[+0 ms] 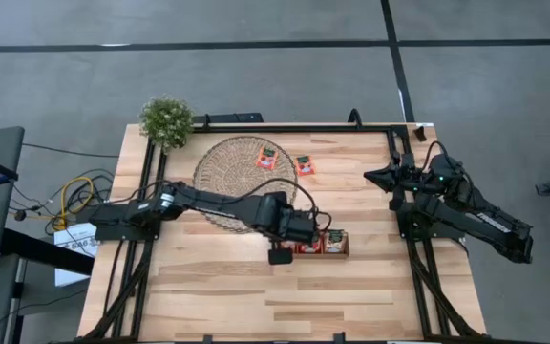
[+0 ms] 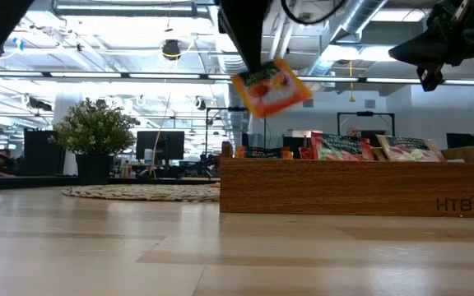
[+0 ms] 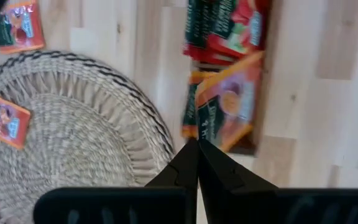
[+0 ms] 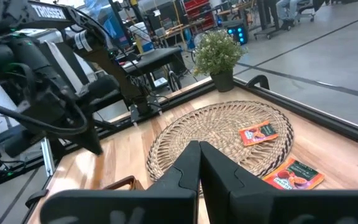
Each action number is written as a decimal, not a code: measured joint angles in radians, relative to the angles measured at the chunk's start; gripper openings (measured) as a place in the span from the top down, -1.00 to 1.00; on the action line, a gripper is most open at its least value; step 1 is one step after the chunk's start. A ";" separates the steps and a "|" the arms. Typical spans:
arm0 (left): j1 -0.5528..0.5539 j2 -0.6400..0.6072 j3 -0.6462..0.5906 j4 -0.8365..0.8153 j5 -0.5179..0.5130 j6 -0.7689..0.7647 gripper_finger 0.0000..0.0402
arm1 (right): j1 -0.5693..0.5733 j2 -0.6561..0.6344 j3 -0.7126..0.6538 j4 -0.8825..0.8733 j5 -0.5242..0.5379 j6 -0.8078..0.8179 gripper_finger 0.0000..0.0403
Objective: Pick & Place Tea
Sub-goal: Put the bottom orange tea bag into the left slot of the wooden organizer, then put the left orange tea bag into the left slot of the wooden organizer
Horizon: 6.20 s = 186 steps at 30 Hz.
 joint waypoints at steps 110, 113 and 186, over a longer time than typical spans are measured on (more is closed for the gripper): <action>0.074 0.034 0.000 -0.095 -0.334 0.403 0.52 | 0.000 0.000 0.000 -0.048 0.000 -0.001 1.00; 0.143 -0.010 0.000 -0.059 -0.333 0.449 0.52 | 0.000 0.000 0.000 -0.047 0.000 -0.001 1.00; 0.819 0.160 -0.279 0.434 0.311 1.110 0.13 | 0.000 0.000 0.000 -0.046 0.027 0.122 1.00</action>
